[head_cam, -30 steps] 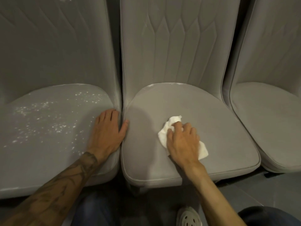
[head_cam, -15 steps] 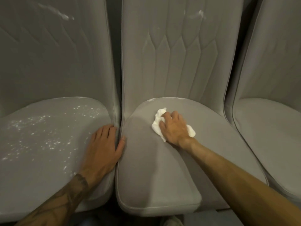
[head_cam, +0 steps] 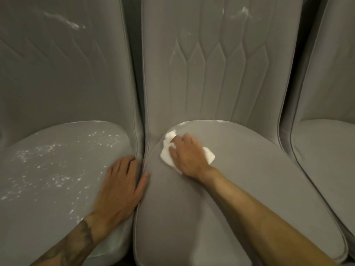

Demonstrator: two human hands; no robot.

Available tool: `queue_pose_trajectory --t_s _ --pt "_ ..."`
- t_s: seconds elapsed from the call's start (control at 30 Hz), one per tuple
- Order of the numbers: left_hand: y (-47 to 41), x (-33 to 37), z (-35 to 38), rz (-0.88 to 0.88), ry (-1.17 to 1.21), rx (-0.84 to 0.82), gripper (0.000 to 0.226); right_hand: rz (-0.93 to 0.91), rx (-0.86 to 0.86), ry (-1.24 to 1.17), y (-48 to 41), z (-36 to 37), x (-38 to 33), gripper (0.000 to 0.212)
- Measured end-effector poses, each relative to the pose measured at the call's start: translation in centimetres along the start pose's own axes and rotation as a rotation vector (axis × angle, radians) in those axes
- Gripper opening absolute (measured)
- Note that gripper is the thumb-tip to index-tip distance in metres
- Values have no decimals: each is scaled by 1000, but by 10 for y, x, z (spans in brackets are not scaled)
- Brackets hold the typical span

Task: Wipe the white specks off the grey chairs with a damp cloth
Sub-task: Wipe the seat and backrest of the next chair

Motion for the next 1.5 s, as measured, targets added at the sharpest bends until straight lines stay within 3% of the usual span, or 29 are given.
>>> queue_pose_trajectory --t_s 0.1,0.23,0.3,0.53,0.67,0.87,1.03,1.13,1.23,1.5 --pt "-1 2 -2 15 -30 -7 50 241 -24 55 -20 2 27 39" --pt "-8 3 -4 -10 -19 -29 54 25 49 -29 -17 4 -35 36" --pt "-15 5 -3 -18 3 -32 56 17 45 -18 -15 3 -16 36" --pt "-45 18 8 -21 76 -14 58 486 10 132 15 -4 186 40" --pt "-45 17 11 -23 91 -1 55 759 70 143 30 -24 218 35" --pt "-44 13 10 -29 115 36 51 585 204 228 38 -26 184 27" --pt "-46 14 9 -35 115 59 49 676 89 187 4 -18 204 21" --pt "-46 14 9 -31 111 61 51 659 160 93 -3 -25 194 21" --pt "-46 14 8 -40 114 60 51 624 216 240 9 -32 190 17" --pt "-46 14 10 -31 111 80 52 621 186 151 -3 -19 208 21"
Point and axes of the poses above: each hand's wrist, its own y-axis away from the middle knuckle, its own z-axis out of the palm, x = y × z, the point moved 10 cm from there along -y, towards the middle knuckle, and after that the axes turned 15 degrees about y, right-handed, at the moved point
